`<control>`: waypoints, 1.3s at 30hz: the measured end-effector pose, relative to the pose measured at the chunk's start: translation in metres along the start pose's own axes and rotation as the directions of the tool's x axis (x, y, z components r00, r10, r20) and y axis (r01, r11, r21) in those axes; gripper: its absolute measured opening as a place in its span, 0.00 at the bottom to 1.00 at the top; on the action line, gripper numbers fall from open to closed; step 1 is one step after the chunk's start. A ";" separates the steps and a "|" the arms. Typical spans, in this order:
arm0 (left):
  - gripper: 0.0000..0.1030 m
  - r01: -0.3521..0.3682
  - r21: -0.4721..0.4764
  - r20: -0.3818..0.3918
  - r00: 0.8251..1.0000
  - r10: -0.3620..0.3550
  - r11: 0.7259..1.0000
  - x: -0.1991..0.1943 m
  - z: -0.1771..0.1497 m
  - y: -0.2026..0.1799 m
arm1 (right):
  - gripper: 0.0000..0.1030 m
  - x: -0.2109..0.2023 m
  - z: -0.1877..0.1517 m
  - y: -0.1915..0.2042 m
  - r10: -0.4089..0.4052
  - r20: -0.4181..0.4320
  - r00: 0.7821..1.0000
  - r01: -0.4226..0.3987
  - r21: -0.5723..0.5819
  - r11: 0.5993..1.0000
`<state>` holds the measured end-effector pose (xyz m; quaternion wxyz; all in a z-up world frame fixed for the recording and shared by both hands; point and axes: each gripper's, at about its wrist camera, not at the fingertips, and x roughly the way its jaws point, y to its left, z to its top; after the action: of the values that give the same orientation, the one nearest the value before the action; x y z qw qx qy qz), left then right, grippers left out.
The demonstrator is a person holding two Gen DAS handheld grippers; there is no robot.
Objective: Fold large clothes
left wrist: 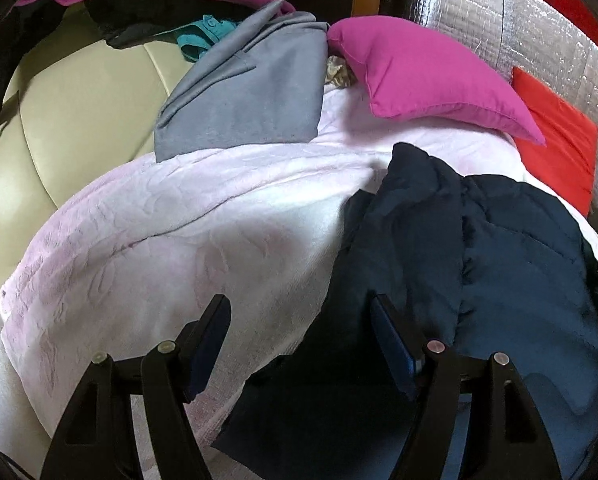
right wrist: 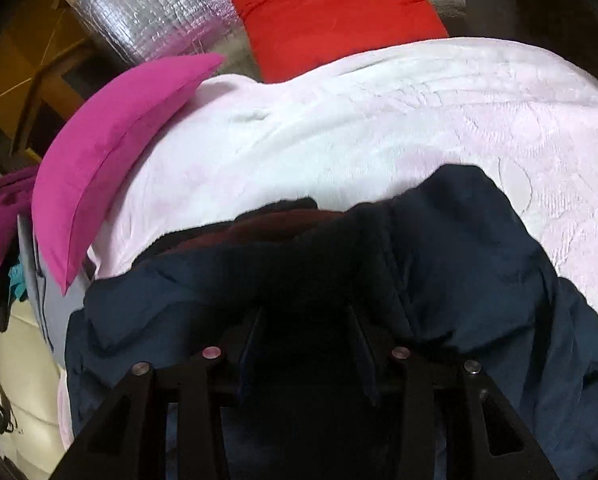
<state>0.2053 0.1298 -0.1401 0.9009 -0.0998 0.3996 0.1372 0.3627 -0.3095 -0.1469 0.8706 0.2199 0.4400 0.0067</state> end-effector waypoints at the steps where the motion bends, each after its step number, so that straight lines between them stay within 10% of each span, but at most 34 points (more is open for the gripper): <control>1: 0.71 0.005 -0.007 -0.004 1.000 -0.005 1.000 0.001 0.001 0.001 | 0.44 -0.004 -0.002 0.003 -0.009 0.008 1.000 0.009 -0.011 1.000; 10: 0.71 0.002 -0.024 0.013 1.000 -0.002 1.000 -0.007 0.000 0.003 | 0.46 -0.036 -0.016 0.077 0.143 0.087 0.986 -0.124 -0.191 0.974; 21: 0.71 -0.013 -0.050 -0.002 1.000 0.013 0.999 -0.005 0.003 0.010 | 0.50 0.023 -0.002 0.096 0.061 0.003 0.998 -0.060 -0.141 0.988; 25: 0.71 -0.010 -0.068 0.002 1.000 0.010 0.998 -0.007 0.004 0.011 | 0.50 -0.009 -0.019 0.137 0.182 0.084 0.980 -0.153 -0.277 0.949; 29: 0.71 -0.018 -0.052 0.010 1.000 0.019 0.998 -0.008 0.003 0.009 | 0.50 0.003 -0.037 0.188 0.212 0.007 0.977 -0.192 -0.397 0.898; 34: 0.71 -0.019 -0.054 0.010 1.000 0.020 0.998 -0.007 0.004 0.011 | 0.51 0.067 -0.052 0.209 0.037 -0.105 0.994 -0.078 -0.424 0.902; 39: 0.71 -0.017 -0.047 0.018 1.000 0.018 0.999 -0.008 0.005 0.011 | 0.49 0.048 -0.047 0.193 0.125 -0.100 0.987 -0.153 -0.348 0.925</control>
<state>0.2001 0.1402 -0.1313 0.9006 -0.1160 0.3889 0.1555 0.3907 -0.1078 -0.1327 0.8759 0.0895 0.4477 0.1561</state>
